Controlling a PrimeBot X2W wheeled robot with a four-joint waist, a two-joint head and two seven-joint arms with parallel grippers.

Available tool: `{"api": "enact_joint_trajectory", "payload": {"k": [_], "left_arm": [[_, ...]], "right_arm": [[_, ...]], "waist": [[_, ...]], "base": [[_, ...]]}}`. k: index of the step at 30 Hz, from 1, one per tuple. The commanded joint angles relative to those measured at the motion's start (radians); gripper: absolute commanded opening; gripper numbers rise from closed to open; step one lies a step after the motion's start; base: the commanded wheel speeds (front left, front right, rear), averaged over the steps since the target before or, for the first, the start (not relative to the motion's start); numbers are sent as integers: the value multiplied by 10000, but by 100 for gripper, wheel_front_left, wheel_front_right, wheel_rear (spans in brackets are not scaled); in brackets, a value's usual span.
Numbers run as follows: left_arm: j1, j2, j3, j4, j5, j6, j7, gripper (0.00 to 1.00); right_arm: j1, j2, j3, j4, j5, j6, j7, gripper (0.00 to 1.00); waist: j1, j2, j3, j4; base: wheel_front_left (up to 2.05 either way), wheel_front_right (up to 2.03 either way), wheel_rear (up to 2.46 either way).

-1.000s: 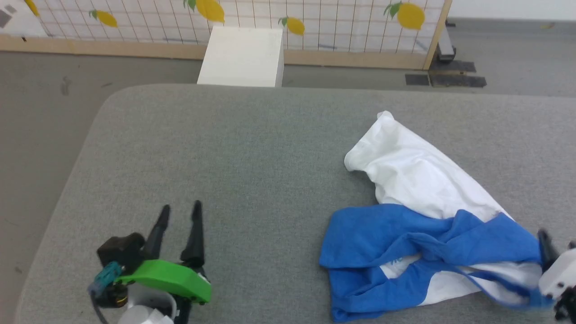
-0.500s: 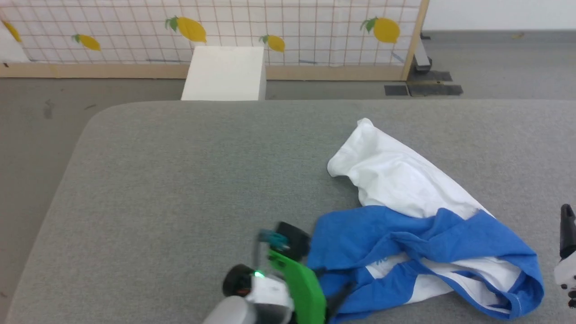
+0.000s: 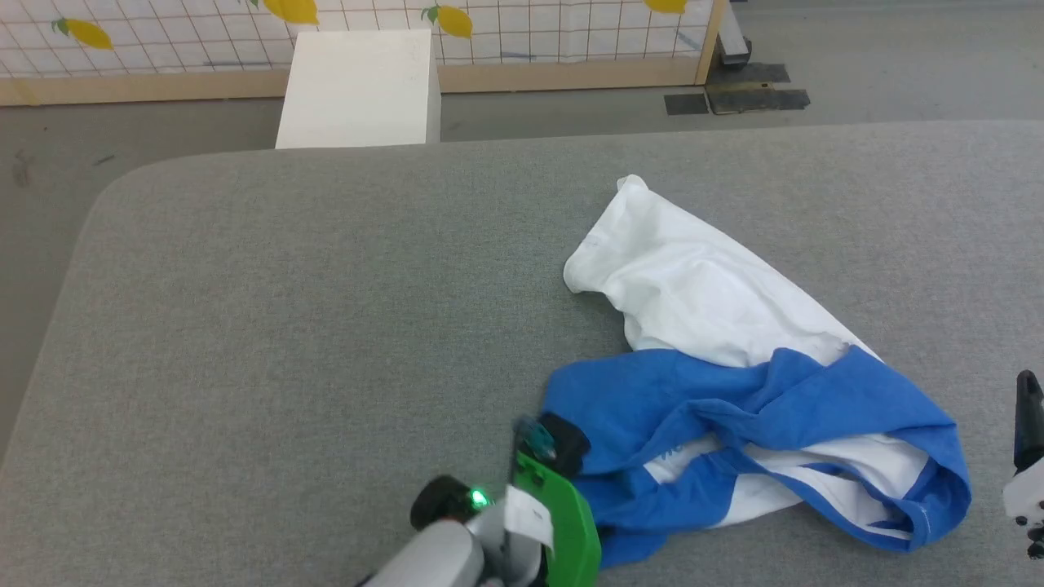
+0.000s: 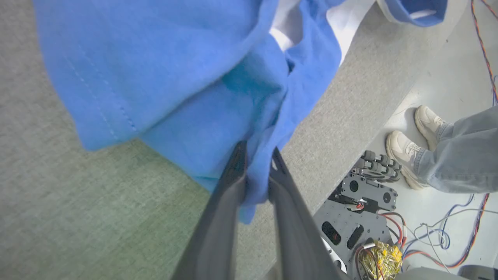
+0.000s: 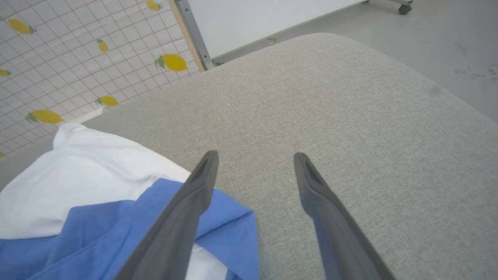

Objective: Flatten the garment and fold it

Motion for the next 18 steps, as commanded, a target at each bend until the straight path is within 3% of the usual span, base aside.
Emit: {"api": "enact_joint_trajectory", "payload": {"k": [1, 4, 11, 18], "left_arm": [[-296, 70, 222, -79, -117, -37, -182, 0], [-684, 238, 867, -384, -160, 225, -639, 0], [-2017, 979, 2991, -918, 413, 1560, -2519, 0], [-580, 1604, 4967, -479, -104, 2982, -3588, 0]], "right_arm": [[-44, 1, -23, 52, -1, -15, -79, 100], [-45, 1, -50, 134, -37, -15, -119, 100], [-52, 1, 230, 386, -49, -15, -144, 100], [-57, 1, 703, 657, -34, -15, -241, 100]], "waist": [[0, -1, 3, 118], [0, -1, -82, 368], [0, -1, -359, 971], [0, -1, -441, 1142]], "base": [[0, 0, 0], [0, 0, 0], [0, 0, 0], [0, 0, 0]]}}
